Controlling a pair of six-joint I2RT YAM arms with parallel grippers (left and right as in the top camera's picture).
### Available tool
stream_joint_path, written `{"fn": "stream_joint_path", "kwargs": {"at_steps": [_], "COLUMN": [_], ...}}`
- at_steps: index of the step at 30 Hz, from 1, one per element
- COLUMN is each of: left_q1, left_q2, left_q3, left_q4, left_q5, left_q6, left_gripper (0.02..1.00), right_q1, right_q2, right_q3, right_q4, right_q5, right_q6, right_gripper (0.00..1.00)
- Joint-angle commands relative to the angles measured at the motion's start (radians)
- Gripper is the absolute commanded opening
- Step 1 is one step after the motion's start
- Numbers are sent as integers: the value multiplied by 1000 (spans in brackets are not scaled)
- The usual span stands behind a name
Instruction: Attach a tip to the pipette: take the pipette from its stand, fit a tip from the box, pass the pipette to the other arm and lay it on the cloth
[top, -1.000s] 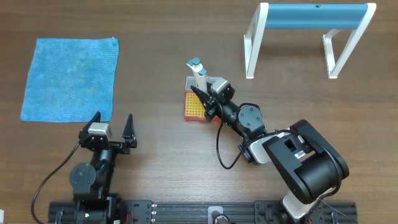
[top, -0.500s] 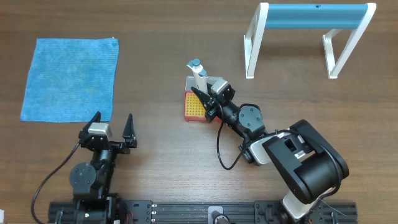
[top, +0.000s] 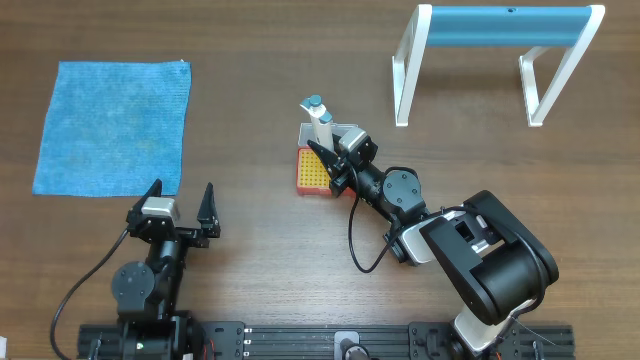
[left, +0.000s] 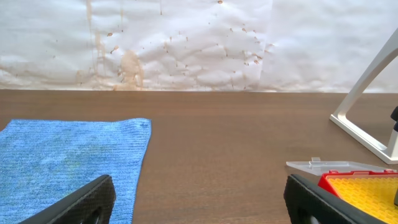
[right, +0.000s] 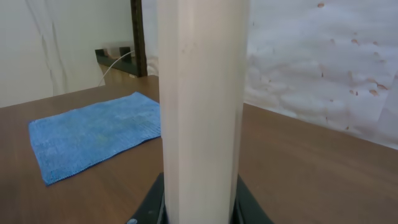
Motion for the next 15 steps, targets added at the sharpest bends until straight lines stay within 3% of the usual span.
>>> {"fn": "stream_joint_path", "kwargs": {"at_steps": [1, 10, 15], "left_q1": [-3, -3, -3], "left_q2": [-6, -6, -6], "left_q3": [-3, -3, -3], "left_q4": [-4, -4, -4], "left_q5": [10, 10, 10], "left_q6": [-13, -13, -13], "left_gripper": [879, 879, 879], "right_q1": [-1, 0, -1], "right_q2": [21, 22, 21], "right_q3": [-21, -59, -55], "right_q4": [-11, -86, 1], "right_q5": [-10, -10, -10], "right_q6": [-14, -22, -22], "right_gripper": [75, 75, 75]}}
